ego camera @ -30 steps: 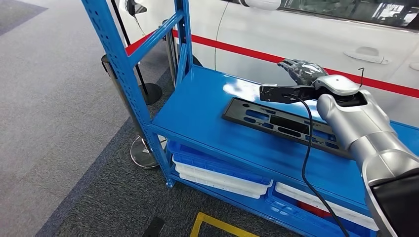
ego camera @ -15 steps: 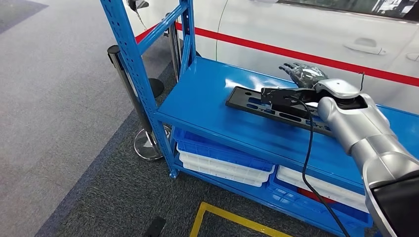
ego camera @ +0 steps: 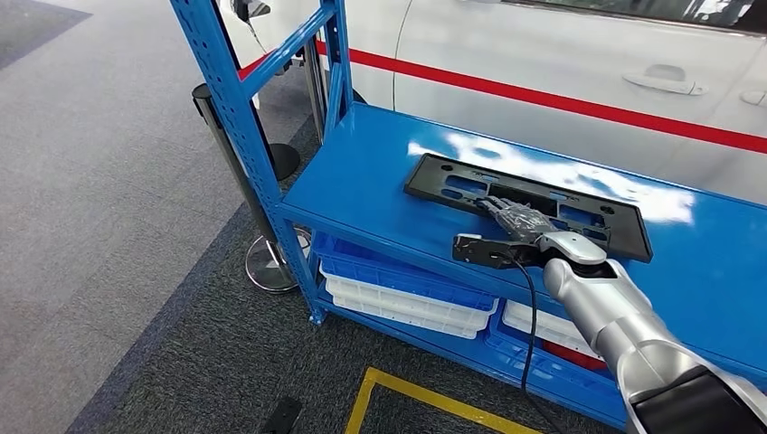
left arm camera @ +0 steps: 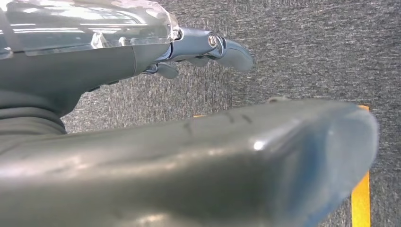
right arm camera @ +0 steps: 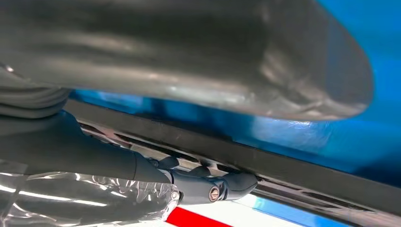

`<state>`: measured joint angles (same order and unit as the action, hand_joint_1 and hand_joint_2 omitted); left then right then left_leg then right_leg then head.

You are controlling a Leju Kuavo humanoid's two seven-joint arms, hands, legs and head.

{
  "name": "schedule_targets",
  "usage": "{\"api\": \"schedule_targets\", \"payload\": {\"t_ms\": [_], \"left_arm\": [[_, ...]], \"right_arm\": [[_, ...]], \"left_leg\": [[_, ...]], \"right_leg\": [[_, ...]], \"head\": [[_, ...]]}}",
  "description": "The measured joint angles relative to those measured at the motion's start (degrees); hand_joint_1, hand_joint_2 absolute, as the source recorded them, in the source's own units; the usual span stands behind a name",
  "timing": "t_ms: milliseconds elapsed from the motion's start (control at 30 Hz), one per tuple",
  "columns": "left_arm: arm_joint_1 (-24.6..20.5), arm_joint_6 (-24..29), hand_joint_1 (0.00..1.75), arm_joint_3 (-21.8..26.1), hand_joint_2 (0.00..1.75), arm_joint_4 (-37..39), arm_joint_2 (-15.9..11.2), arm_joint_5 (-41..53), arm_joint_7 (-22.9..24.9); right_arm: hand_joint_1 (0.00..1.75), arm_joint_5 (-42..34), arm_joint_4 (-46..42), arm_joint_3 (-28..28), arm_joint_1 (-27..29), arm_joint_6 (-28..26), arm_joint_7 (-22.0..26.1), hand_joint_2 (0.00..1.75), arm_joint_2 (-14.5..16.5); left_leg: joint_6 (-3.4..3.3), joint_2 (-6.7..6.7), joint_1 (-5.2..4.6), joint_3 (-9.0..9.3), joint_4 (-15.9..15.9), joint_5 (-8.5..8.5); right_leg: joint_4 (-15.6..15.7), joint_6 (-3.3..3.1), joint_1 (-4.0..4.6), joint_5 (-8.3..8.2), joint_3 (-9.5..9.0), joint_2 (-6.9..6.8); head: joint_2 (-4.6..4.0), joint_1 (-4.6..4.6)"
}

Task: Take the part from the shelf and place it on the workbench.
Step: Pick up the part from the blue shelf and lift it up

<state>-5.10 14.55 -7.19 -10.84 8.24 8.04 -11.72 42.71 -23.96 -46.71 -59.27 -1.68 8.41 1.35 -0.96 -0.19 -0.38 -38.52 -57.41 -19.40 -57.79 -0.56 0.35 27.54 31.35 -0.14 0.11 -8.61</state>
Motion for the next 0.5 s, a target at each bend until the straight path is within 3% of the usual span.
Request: {"api": "schedule_targets", "payload": {"t_ms": [500], "left_arm": [[0.0, 0.3, 0.0, 0.9, 0.0, 0.0, 0.0, -0.2, 0.7]], "right_arm": [[0.0, -1.0, 0.9, 0.0, 1.0, -1.8, -0.2, 0.0, 0.2]], "left_leg": [[0.0, 0.0, 0.0, 0.0, 0.0, 0.0]], "right_leg": [[0.0, 0.08, -0.15, 0.0, 0.0, -0.03]], "head": [[0.0, 0.0]]}}
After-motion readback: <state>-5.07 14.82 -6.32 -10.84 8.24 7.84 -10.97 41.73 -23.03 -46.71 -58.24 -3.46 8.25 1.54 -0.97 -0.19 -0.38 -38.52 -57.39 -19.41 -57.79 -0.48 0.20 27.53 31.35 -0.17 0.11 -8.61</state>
